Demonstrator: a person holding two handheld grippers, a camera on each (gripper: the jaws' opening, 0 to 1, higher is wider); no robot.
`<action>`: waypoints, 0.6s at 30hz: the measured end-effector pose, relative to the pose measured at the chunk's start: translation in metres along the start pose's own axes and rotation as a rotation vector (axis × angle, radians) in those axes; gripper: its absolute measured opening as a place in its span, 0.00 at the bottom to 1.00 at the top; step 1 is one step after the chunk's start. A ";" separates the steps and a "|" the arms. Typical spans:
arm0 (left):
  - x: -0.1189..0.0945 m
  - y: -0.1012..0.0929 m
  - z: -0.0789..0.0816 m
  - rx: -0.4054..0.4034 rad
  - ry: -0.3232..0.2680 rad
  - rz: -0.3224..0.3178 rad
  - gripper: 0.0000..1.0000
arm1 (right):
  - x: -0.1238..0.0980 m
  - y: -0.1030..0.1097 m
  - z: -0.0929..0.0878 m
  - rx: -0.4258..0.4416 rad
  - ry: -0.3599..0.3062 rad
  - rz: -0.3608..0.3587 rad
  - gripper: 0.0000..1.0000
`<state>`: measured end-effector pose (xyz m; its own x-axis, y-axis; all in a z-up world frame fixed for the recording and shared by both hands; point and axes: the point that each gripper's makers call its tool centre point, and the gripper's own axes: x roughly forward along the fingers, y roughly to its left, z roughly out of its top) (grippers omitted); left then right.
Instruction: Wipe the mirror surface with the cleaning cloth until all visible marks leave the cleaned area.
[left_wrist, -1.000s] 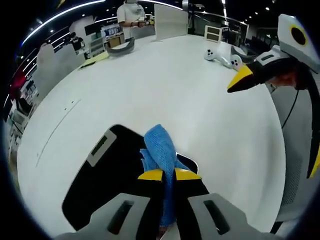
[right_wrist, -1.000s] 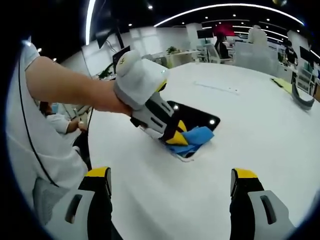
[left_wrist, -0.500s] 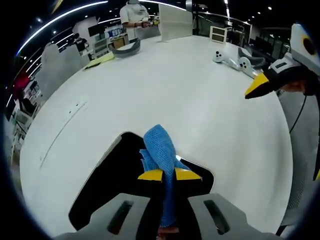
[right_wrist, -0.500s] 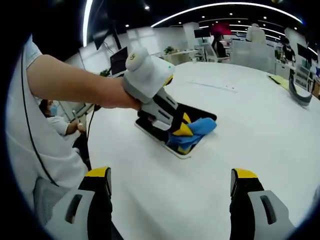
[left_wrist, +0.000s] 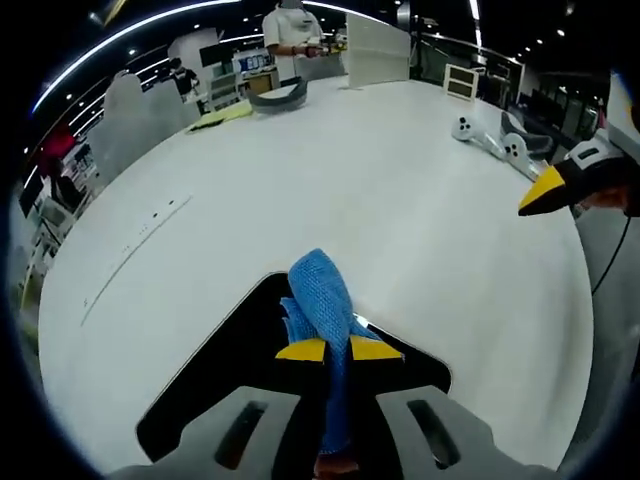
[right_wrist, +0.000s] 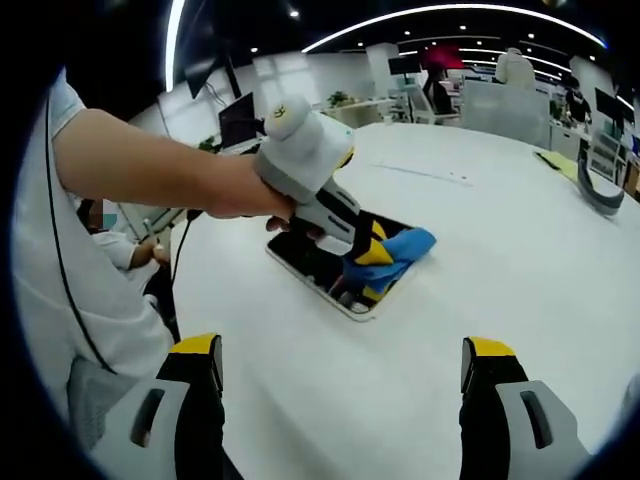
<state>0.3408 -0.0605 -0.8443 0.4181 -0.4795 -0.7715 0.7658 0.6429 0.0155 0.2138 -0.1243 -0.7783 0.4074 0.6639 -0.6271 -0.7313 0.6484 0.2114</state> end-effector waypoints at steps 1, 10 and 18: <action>0.000 0.001 0.001 -0.005 -0.002 0.002 0.03 | 0.000 0.000 0.000 -0.001 0.002 0.000 1.00; 0.004 0.019 0.006 -0.050 -0.008 0.065 0.03 | -0.002 -0.004 -0.003 0.002 0.014 -0.005 0.99; 0.004 0.036 0.006 -0.054 -0.006 0.109 0.03 | -0.002 -0.007 -0.003 0.008 0.013 -0.011 1.00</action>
<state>0.3725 -0.0427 -0.8432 0.5005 -0.4089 -0.7631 0.6881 0.7227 0.0641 0.2168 -0.1311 -0.7804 0.4083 0.6519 -0.6390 -0.7224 0.6587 0.2103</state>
